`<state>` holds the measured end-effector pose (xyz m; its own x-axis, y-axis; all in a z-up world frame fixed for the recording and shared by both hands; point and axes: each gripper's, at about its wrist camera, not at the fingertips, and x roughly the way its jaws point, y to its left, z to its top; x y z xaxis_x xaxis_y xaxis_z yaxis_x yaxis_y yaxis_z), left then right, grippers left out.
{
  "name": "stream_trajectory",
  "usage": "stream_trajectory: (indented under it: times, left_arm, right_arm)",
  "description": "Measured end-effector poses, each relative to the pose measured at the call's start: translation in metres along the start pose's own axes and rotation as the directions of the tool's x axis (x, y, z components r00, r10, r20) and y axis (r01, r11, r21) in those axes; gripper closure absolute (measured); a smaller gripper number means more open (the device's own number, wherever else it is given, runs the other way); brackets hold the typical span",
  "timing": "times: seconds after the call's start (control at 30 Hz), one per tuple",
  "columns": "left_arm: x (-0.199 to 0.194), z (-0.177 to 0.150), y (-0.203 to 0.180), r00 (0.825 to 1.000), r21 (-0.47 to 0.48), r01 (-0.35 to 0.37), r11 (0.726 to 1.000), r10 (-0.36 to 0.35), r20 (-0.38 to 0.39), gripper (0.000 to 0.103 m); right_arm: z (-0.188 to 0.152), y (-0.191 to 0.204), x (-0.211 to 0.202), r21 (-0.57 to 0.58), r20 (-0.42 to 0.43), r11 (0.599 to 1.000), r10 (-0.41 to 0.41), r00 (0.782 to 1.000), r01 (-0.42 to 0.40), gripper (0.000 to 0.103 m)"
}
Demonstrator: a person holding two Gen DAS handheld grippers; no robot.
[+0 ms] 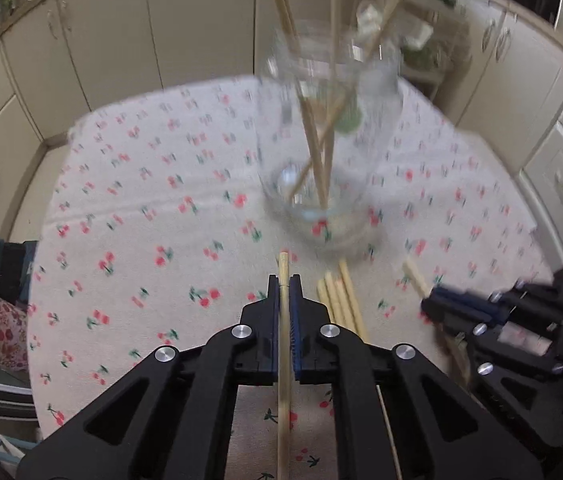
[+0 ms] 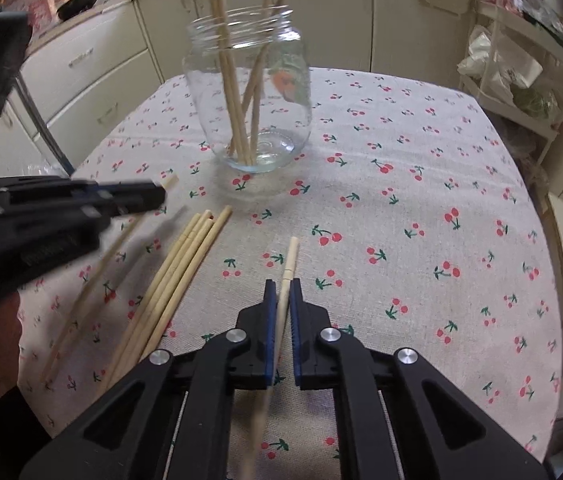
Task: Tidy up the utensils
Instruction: 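Raise the left gripper's stick over the jar and release it inside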
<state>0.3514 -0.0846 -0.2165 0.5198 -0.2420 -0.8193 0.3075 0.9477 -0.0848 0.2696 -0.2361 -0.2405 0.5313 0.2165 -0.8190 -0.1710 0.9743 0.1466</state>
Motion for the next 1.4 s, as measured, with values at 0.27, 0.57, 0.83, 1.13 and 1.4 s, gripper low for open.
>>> stream_trajectory:
  times: [0.27,0.57,0.83,1.13,1.4]
  left_arm:
    - [-0.083,0.056,0.020,0.914,-0.099,0.156,0.983,-0.106,0.391,0.098]
    - [-0.127,0.110,0.017,0.751,-0.137,0.201,0.970,-0.062,0.658,0.098]
    - [-0.124,0.141,0.006,0.650,-0.204,0.155,0.966,0.056,0.758,0.098]
    - [-0.091,0.153,-0.003,0.594,-0.268,0.084,0.960,0.168,0.787,0.098]
    - [-0.068,0.137,-0.012,0.587,-0.237,0.030,0.971,0.174,0.790,0.098]
  right_arm:
    - [-0.005,-0.015,-0.001,0.119,0.046,0.989,0.080,0.996,-0.085,0.097]
    - [-0.002,-0.032,-0.008,0.205,0.087,0.969,0.122,0.989,-0.137,0.097]
    - [-0.001,-0.038,-0.013,0.224,0.139,0.956,0.162,0.977,-0.191,0.097]
    - [0.000,-0.047,-0.022,0.242,0.243,0.941,0.177,0.954,-0.236,0.097]
    - [0.000,-0.054,-0.024,0.265,0.275,0.929,0.183,0.944,-0.257,0.097]
